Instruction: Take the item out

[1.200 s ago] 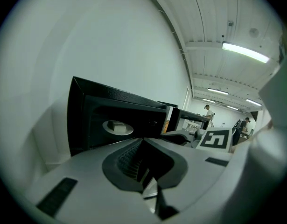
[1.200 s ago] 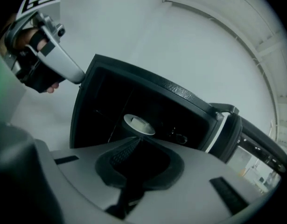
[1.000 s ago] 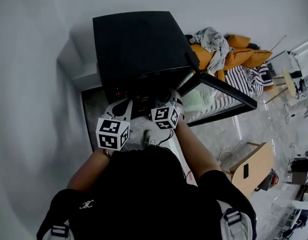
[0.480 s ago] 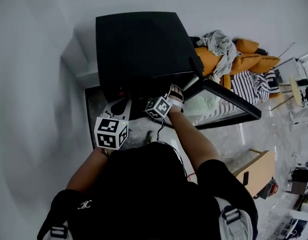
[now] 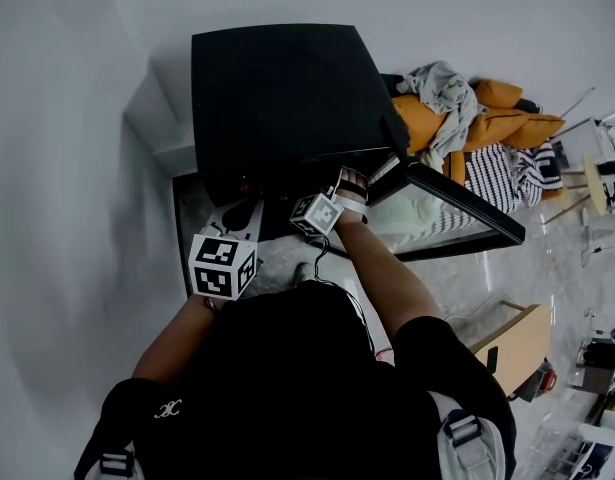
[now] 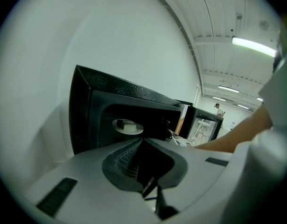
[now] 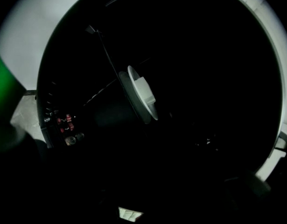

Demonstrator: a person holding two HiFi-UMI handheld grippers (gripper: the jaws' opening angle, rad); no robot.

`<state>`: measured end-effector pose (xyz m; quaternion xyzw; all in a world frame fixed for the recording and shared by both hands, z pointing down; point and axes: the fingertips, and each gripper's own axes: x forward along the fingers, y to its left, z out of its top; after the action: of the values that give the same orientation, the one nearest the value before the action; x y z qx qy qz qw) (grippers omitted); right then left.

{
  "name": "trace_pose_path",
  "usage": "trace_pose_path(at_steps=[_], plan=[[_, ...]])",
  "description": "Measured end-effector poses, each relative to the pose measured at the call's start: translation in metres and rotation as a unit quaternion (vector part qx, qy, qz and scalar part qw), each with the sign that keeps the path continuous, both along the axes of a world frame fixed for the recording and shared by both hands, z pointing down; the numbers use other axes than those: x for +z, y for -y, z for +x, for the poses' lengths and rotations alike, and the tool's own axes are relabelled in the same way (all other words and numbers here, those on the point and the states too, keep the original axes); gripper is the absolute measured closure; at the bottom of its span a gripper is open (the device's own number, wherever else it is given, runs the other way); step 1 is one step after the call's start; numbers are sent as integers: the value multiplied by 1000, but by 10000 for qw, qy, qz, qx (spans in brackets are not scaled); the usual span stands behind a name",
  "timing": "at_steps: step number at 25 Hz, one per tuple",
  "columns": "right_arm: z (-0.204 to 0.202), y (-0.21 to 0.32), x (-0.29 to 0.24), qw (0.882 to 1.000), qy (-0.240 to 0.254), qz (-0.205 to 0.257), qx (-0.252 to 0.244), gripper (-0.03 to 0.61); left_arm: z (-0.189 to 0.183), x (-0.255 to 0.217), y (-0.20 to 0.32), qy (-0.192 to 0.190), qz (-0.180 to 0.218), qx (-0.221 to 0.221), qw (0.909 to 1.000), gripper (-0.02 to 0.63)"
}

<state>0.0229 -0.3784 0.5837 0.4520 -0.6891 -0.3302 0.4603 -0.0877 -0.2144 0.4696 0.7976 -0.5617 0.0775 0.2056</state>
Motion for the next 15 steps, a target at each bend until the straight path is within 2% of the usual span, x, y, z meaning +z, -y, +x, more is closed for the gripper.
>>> trace_pose_path(at_steps=[7, 8, 10, 15], plan=[[-4, 19, 6, 9994, -267, -202, -3, 351, 0, 0, 0, 6, 9, 61, 10000, 604], [-3, 21, 4, 9995, -263, -151, 62, 380, 1, -1, 0, 9, 12, 68, 10000, 604], [-1, 24, -4, 9995, -286, 20, 155, 484, 0, 0, -1, 8, 11, 74, 10000, 604], [0, 22, -7, 9993, -348, 70, 155, 488, -4, -1, -5, 0, 0, 76, 10000, 604]])
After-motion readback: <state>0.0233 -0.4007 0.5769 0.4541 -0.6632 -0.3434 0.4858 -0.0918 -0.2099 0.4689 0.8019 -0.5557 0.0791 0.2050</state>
